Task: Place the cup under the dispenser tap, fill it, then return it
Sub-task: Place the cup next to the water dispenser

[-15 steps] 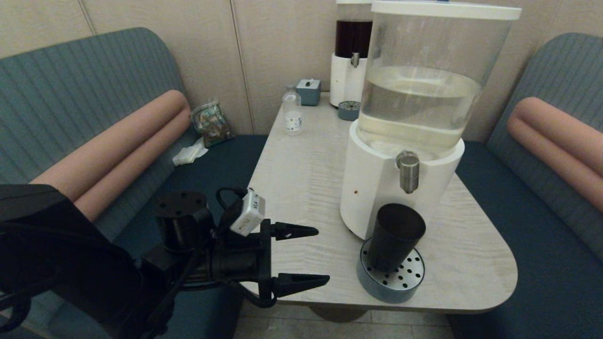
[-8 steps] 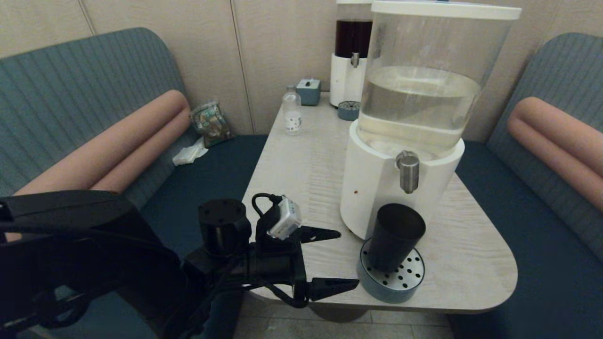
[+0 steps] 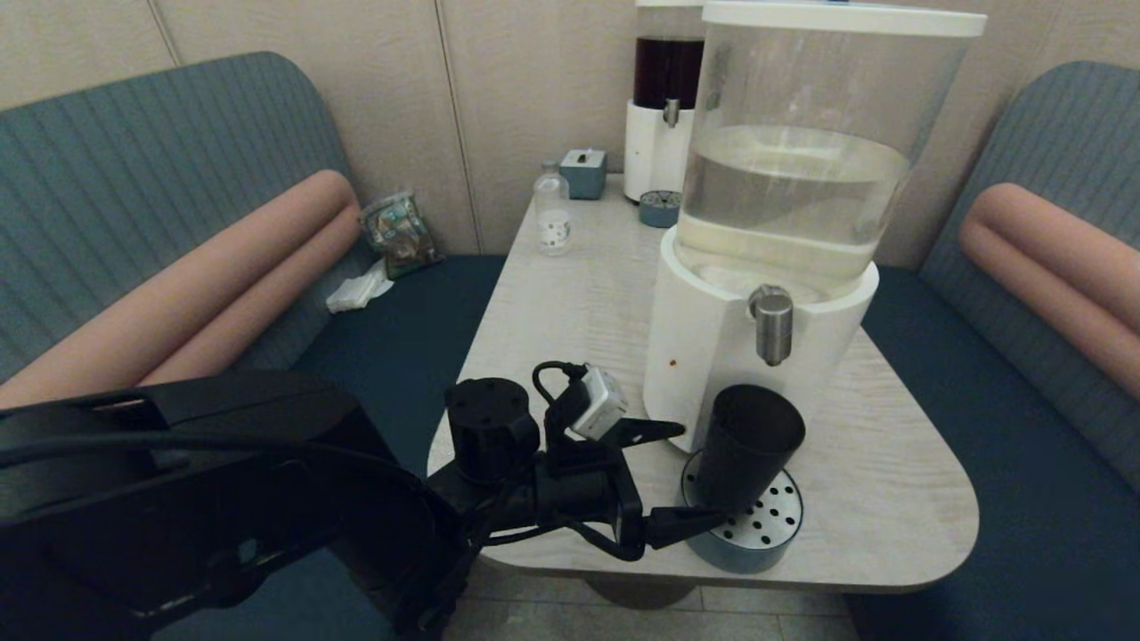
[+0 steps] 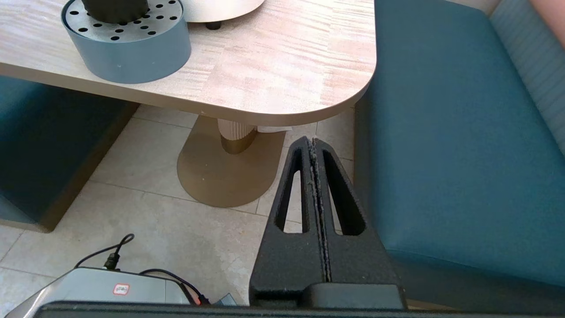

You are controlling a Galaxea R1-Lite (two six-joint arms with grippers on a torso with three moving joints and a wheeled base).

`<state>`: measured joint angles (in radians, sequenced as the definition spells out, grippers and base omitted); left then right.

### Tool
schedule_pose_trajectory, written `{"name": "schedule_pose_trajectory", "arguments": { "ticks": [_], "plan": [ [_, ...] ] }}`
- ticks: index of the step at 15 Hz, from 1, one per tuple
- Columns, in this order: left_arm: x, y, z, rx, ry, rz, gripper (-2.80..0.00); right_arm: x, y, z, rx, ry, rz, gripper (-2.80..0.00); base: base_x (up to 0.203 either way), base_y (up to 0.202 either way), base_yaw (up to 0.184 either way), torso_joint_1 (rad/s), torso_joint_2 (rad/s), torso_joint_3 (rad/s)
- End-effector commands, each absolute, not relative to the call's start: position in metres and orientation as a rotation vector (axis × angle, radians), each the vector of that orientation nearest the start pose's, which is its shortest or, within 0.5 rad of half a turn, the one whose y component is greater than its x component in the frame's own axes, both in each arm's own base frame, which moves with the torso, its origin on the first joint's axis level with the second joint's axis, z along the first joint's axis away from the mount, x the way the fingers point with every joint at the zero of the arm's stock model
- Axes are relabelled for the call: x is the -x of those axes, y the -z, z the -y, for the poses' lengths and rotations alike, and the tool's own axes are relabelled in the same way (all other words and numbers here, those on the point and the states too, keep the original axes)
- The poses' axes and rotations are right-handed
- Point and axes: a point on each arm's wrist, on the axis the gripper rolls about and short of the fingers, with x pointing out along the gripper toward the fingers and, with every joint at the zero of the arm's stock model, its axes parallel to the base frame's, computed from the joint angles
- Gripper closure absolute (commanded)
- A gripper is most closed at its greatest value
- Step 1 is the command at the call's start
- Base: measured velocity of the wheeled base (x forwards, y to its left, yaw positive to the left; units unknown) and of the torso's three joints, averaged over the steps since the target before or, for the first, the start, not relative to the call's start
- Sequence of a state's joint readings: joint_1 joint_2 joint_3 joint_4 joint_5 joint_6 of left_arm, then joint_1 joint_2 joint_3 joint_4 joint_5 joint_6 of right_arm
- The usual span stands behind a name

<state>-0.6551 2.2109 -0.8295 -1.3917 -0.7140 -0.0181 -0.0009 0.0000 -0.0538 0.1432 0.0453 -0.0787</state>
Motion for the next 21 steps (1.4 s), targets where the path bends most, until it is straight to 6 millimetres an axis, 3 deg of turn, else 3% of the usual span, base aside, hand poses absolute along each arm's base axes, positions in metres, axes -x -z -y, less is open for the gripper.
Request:
{"name": "schedule_pose_trajectory", "arguments": {
  "ticks": [1,13,21],
  "plan": [
    [-0.296,-0.081,0.249,0.015,1.378,0.001,-2.8,0.028,-0.075,-0.001,0.078,-0.05,-0.089,0.0,0.0,0.0,0.0,0.0,0.0,0.0],
    [-0.304,-0.075,0.293,0.052,1.352,0.047,-2.8,0.027,-0.076,-0.001,0.078,-0.049,-0.09,0.0,0.0,0.0,0.0,0.0,0.0,0.0],
    [-0.309,-0.073,0.304,0.069,1.323,0.07,-2.8,0.028,-0.075,-0.001,0.078,-0.05,-0.089,0.0,0.0,0.0,0.0,0.0,0.0,0.0]
  ]
}}
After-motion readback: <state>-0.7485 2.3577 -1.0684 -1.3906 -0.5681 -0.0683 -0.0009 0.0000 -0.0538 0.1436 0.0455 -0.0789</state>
